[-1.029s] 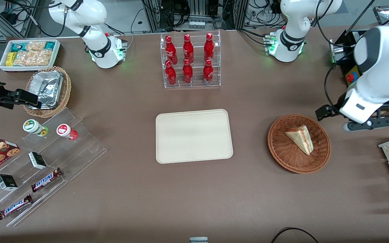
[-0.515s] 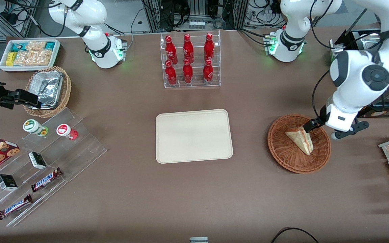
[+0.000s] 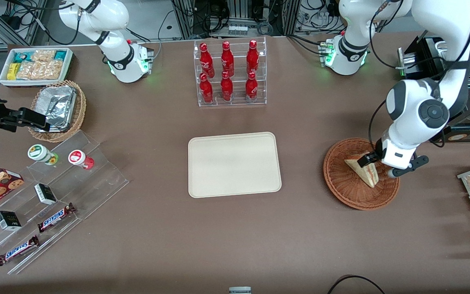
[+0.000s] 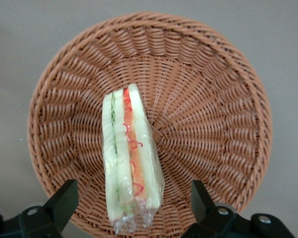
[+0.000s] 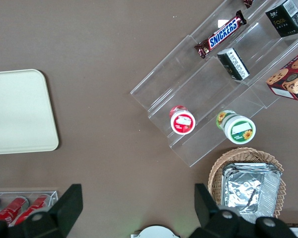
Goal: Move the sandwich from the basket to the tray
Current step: 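Lower the open left gripper around the upright wrapped sandwich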
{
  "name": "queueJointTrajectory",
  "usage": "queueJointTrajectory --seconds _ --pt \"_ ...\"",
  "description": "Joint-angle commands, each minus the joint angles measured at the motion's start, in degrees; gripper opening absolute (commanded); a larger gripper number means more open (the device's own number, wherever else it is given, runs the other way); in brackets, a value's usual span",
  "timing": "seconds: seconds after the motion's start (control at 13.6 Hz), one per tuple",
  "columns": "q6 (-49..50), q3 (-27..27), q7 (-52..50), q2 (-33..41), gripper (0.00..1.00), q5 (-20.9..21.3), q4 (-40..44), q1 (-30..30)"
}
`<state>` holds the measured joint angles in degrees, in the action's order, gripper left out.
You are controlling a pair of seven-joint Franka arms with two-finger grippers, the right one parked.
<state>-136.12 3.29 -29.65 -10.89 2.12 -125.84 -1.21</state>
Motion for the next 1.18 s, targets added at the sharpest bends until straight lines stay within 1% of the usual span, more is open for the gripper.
queueJointTrajectory --seconds 0.0,0.29,0.51,0.59,0.66,0.74,0.81,0.88,0.96,1.03,1.1 --pt "-1.51 -0.04 -1.46 -1.68 1.00 -0.45 -0.11 -0.02" --pt "-3.79 -0.13 -1.29 -3.52 1.00 -0.36 -1.34 0.16" --pt "-3.62 -0.13 -1.29 -3.88 0.98 -0.36 -1.51 0.86" --pt "-3.71 -0.13 -1.29 -3.97 0.92 -0.28 -1.60 0.86" --pt "-3.71 -0.13 -1.38 -4.23 0.82 -0.27 -1.52 0.95" --pt "-3.62 -0.13 -1.47 -4.23 0.55 -0.36 -1.43 0.95" --pt "-3.53 -0.13 -1.47 -4.32 0.38 -0.36 -1.43 0.86" --pt "-3.45 -0.04 -1.47 -4.32 0.27 -0.36 -1.43 0.86" --pt "-3.27 -0.04 -1.47 -4.23 0.13 -0.36 -1.34 0.77" --pt "-3.10 -0.04 -1.38 -4.06 0.06 -0.36 -1.25 0.77" --pt "-3.09 0.05 -1.29 -3.79 0.04 -0.28 -1.08 0.77"
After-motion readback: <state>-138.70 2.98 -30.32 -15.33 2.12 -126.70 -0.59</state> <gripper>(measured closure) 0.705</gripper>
